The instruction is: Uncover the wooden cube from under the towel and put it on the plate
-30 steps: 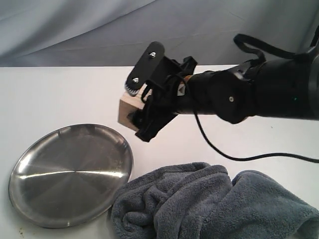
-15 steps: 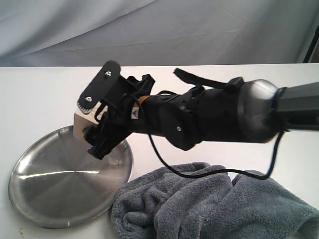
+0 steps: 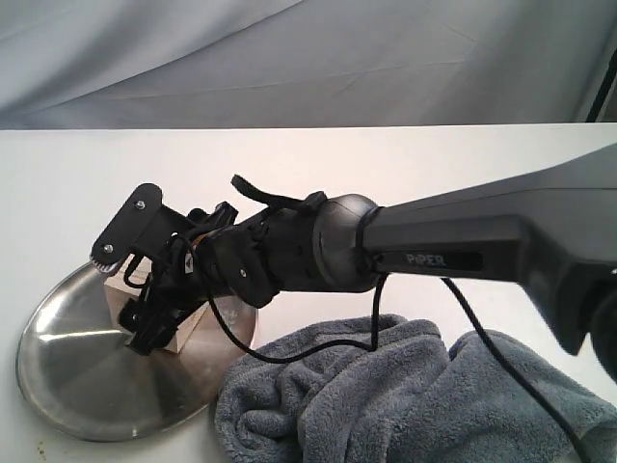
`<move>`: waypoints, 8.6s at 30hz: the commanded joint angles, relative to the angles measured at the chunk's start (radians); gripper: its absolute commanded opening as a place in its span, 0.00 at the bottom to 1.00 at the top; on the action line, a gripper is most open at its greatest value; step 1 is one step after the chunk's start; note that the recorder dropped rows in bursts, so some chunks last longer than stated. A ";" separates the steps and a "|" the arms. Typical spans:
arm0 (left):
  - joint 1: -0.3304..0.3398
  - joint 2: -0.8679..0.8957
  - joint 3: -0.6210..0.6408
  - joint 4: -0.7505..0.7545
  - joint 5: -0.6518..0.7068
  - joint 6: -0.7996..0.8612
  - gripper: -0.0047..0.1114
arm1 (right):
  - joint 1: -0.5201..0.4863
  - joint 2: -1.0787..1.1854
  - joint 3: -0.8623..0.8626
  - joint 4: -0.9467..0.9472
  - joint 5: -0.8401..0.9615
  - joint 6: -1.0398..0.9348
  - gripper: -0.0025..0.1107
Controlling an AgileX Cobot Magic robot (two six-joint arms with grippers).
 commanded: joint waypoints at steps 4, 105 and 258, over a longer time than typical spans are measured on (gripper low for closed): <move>-0.003 -0.003 0.004 0.000 -0.010 -0.005 0.04 | 0.040 0.001 -0.018 0.020 -0.029 -0.002 0.02; -0.003 -0.003 0.004 0.000 -0.010 -0.002 0.04 | -0.176 -1.794 0.521 -0.240 0.617 0.301 0.02; -0.003 -0.003 0.004 0.000 -0.010 -0.004 0.04 | -0.907 -2.178 1.445 -0.249 0.259 0.419 0.02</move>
